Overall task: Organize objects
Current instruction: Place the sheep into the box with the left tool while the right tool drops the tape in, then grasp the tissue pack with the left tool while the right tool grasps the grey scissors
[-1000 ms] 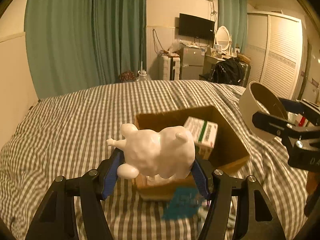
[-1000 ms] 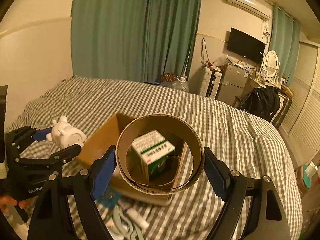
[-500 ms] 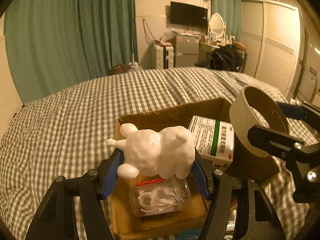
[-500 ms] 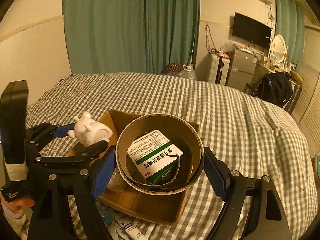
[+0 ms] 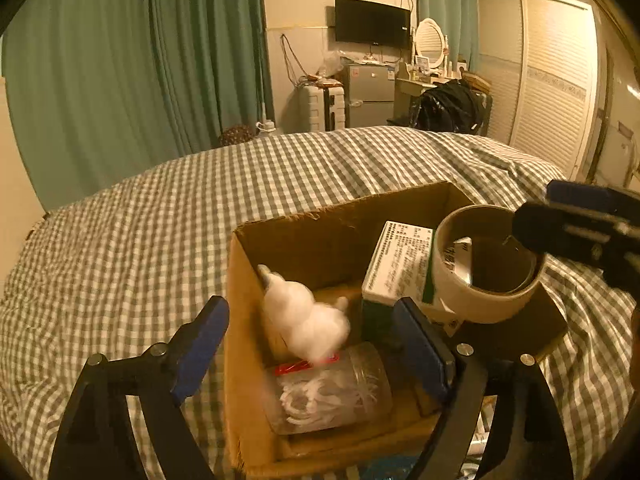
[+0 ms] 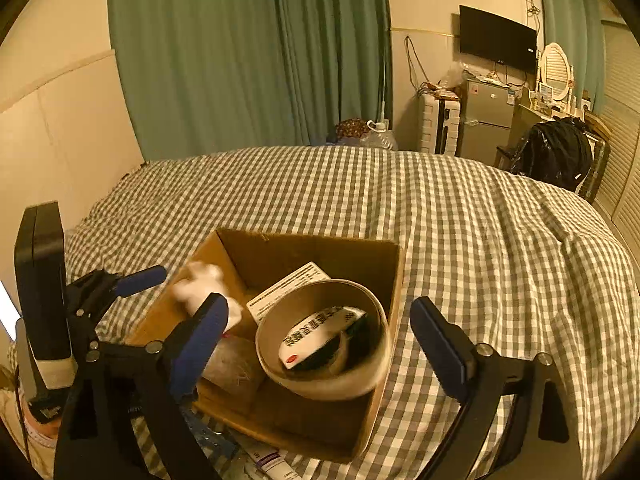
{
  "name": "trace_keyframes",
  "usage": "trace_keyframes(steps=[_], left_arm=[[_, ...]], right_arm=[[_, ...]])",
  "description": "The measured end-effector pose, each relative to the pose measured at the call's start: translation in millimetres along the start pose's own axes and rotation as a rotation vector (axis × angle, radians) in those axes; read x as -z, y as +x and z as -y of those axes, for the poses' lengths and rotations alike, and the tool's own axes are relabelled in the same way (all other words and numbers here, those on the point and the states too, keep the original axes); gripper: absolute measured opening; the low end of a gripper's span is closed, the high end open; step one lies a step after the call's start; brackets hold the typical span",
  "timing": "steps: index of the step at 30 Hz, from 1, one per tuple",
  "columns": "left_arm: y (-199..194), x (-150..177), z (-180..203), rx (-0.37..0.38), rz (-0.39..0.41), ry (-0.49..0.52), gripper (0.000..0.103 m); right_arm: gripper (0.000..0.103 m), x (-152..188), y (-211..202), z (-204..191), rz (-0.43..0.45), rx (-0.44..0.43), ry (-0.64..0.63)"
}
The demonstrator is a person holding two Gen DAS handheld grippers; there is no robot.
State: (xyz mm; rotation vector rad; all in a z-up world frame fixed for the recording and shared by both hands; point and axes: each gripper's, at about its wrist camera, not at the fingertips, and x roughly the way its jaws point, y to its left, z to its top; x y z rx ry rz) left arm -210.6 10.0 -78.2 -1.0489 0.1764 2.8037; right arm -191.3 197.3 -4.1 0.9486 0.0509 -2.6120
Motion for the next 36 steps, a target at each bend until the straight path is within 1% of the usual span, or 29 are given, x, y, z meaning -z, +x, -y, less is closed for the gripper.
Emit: trace_keyframes(steps=[4,5,10,16,20,26,27,28,31,36], left_arm=[[-18,0,-5,-0.007,0.003,-0.024,0.088],[-25,1,-5,-0.01,0.005,-0.028,0.09],[-59,5,-4,-0.03,0.028,-0.023,0.092],[-86,17,2,-0.048,0.04,-0.015,0.093],[-97,31,4,-0.05,0.035,-0.01,0.094],[-103,56,14,-0.041,0.01,-0.004,0.095],[-103,61,15,-0.039,0.005,-0.008,0.101],[-102,66,16,-0.036,-0.005,-0.013,0.103],[-101,81,20,-0.019,-0.024,-0.032,0.103],[-94,109,21,-0.03,-0.058,-0.071,0.103]], right_arm=[[0.093,-1,-28,-5,0.03,0.024,-0.023],[0.093,-1,-37,-7,0.038,0.029,-0.027],[0.093,1,-70,-15,0.049,0.06,-0.046],[0.093,14,-104,-24,0.055,0.078,-0.067],[0.093,28,-115,-26,0.049,0.086,-0.078],[0.093,49,-117,-25,0.019,0.099,-0.075],[0.094,54,-115,-26,0.007,0.108,-0.077],[0.094,60,-112,-27,-0.006,0.118,-0.081],[0.095,79,-101,-29,-0.042,0.127,-0.091],[0.095,111,-80,-26,-0.118,0.118,-0.079]])
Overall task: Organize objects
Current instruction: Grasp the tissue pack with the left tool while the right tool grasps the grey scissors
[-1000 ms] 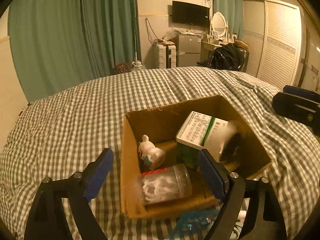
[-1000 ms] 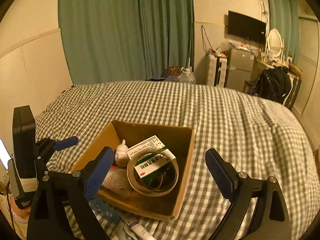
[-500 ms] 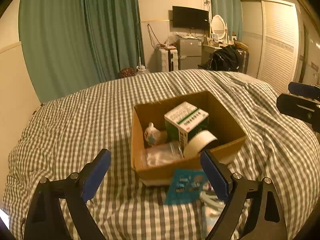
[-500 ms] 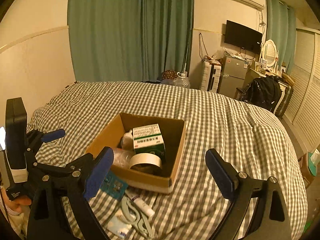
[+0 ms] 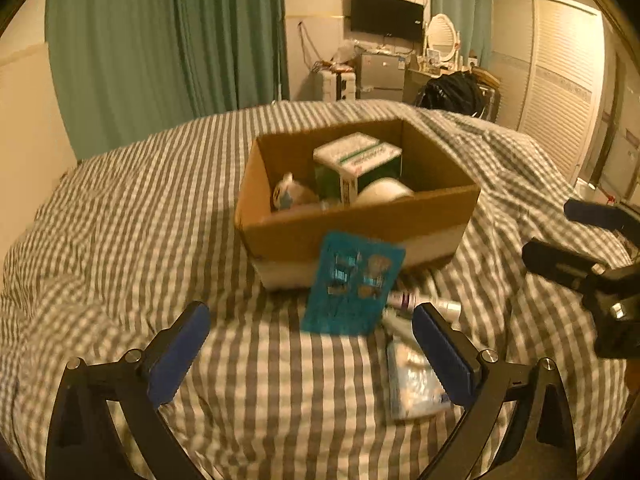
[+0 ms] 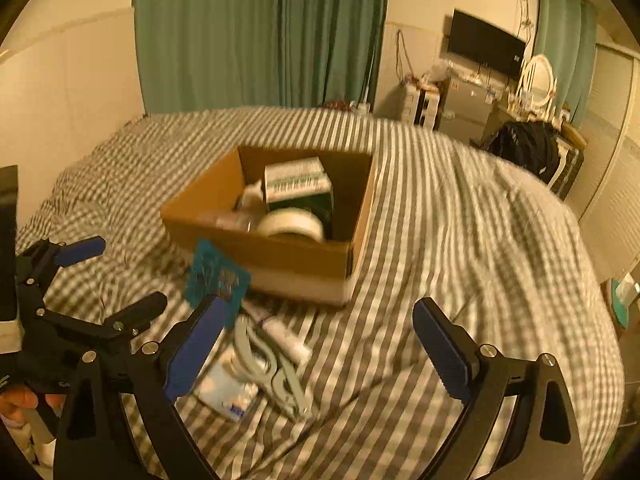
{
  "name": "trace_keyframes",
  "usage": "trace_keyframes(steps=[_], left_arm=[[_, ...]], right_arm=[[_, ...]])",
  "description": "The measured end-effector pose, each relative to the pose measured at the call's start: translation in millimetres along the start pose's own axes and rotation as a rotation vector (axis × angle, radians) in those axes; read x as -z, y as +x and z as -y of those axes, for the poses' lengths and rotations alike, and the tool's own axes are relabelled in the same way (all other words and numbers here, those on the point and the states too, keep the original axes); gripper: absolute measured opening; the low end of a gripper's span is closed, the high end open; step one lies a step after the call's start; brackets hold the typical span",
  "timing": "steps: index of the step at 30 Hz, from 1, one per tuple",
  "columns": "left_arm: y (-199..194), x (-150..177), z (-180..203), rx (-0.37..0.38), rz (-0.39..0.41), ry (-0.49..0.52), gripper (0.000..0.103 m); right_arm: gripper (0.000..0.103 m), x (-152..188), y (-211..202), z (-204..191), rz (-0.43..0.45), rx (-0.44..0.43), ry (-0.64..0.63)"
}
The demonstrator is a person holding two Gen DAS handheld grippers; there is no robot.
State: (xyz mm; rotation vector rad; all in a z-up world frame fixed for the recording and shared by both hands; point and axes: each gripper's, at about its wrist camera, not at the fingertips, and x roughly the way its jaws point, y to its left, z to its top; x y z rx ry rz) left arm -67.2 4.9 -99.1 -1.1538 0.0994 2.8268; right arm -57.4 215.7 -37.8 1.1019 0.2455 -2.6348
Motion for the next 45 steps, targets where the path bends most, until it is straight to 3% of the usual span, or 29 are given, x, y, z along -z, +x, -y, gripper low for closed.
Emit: trace_keyframes(steps=[6,13,22,28,30,31,32,35,37,42,45], left_arm=[[14,34,6,-0.059,-0.015,-0.006,0.103],[29,58,28,0.0,-0.08,-0.012,0.103],[44,73,56,0.049,-0.143,-0.012,0.103],[47,70,68,0.071,-0.098,-0.007,0.103],[53,73,73,0.096,-0.1,0.017,0.095],[58,77,78,0.098,-0.118,0.046,0.087],[63,81,81,0.092,-0.137,0.075,0.07],[60,84,85,0.093,-0.122,0.15,0.054],[54,80,79,0.108,-0.124,0.151,0.053],[39,65,37,0.142,-0.14,0.02,0.053],[35,63,21,0.141,-0.153,-0.008,0.053]], right_arm=[[0.095,35,33,-6,-0.088,0.03,-0.041],[0.095,58,53,5,-0.164,0.075,-0.006],[0.095,60,42,34,-0.13,0.073,0.12],[0.095,61,41,40,-0.121,0.049,0.164],[0.095,61,42,40,-0.125,0.05,0.168],[0.095,62,42,40,-0.126,0.053,0.166],[0.095,62,42,38,-0.127,0.058,0.161],[0.095,61,44,36,-0.132,0.07,0.15],[0.095,62,44,35,-0.132,0.076,0.139],[0.095,62,46,21,-0.136,0.065,0.074],[0.095,63,53,8,-0.148,0.034,0.028]])
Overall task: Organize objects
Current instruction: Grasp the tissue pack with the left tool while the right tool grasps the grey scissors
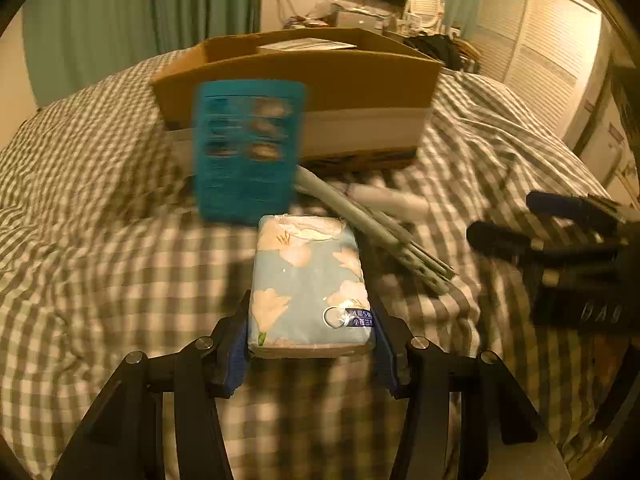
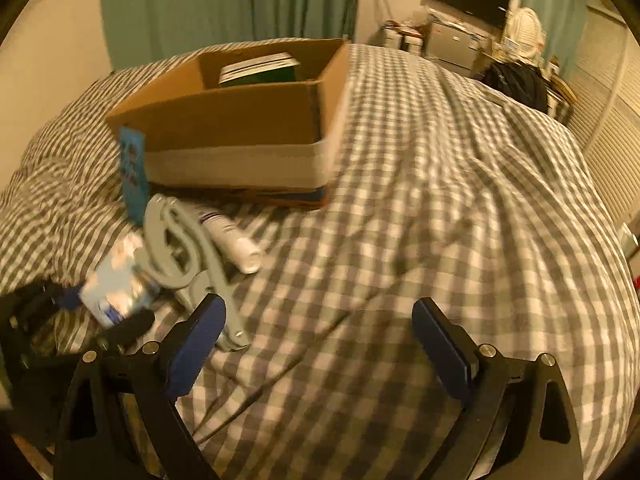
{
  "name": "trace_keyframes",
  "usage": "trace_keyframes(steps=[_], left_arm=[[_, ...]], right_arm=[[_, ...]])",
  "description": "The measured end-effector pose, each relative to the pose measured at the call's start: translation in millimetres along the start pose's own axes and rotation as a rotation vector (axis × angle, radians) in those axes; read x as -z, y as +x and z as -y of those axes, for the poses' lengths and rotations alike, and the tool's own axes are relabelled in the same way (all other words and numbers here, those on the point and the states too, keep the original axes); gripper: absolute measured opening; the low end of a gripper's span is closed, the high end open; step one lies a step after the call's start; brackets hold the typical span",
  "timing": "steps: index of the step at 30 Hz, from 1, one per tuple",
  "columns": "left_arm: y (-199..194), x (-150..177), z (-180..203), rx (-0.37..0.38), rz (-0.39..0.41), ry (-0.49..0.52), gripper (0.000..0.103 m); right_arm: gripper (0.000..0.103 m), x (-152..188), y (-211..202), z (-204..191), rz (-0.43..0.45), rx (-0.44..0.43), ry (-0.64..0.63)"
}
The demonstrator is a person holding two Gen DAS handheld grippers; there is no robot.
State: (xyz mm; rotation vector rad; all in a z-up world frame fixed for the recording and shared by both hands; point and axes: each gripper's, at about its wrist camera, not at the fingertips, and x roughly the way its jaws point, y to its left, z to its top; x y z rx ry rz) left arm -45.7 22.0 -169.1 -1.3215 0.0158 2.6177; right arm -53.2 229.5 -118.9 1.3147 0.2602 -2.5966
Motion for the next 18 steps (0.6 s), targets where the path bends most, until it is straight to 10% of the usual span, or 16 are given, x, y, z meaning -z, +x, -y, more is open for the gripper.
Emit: trace_keyframes(steps=[18], left_arm=[[-3,3,-64,-0.097,0.003,-0.117,0.053]], right_arm=[[0.094,-9,71,-69,-0.118,-0.099,-0.187]])
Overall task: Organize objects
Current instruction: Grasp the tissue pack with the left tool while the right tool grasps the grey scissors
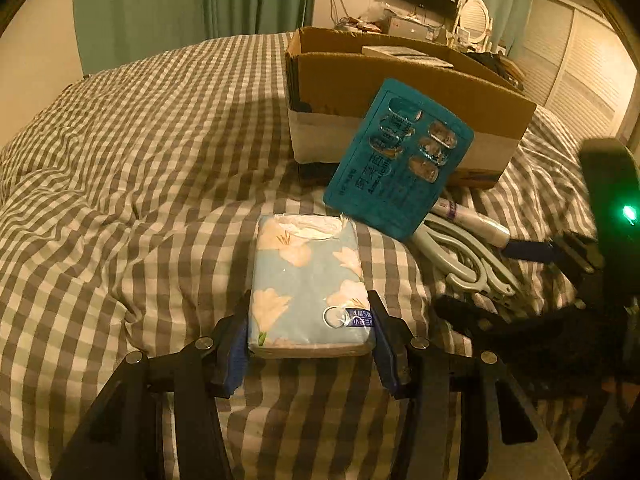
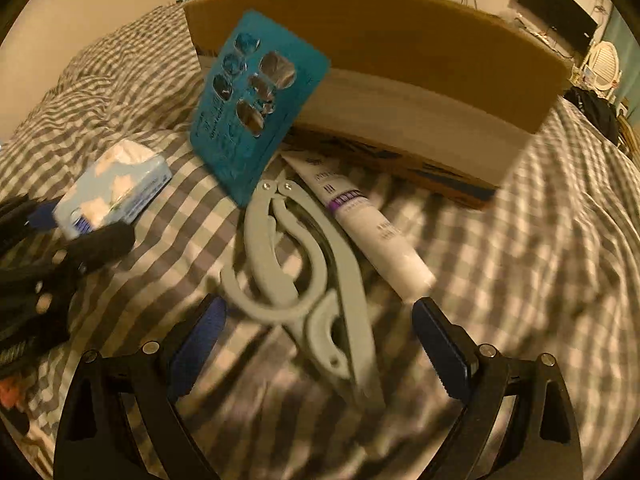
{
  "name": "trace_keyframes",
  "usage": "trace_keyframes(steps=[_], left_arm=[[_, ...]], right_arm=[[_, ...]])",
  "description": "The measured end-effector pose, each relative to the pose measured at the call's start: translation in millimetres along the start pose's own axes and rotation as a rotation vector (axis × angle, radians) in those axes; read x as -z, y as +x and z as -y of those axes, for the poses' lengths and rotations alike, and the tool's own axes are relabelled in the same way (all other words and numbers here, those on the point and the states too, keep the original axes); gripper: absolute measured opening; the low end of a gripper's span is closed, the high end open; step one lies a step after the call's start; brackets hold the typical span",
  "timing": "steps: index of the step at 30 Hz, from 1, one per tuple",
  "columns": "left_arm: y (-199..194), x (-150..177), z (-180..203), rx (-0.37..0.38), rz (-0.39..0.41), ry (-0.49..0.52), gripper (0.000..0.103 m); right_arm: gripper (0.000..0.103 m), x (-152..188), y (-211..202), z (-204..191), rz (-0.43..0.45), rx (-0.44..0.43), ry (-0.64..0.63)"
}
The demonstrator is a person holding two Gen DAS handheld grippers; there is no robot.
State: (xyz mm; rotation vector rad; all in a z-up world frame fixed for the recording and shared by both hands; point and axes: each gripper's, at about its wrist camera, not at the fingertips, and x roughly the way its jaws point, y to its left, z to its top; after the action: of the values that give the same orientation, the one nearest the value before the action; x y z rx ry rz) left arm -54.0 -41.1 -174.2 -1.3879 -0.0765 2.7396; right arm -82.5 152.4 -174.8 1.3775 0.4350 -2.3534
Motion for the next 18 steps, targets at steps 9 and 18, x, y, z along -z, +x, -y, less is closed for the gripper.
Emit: trace_keyframes(steps=[9,18], left_arm=[[2,1,1,0.0,0.0,0.005,0.053],[-12,2,7,0.012,0.022,0.015,0.053]], right_arm=[[0.04,5,-19,13,0.044,-0.014,0.057],[0.013,14,-50,9,0.082,-0.053,0.079]])
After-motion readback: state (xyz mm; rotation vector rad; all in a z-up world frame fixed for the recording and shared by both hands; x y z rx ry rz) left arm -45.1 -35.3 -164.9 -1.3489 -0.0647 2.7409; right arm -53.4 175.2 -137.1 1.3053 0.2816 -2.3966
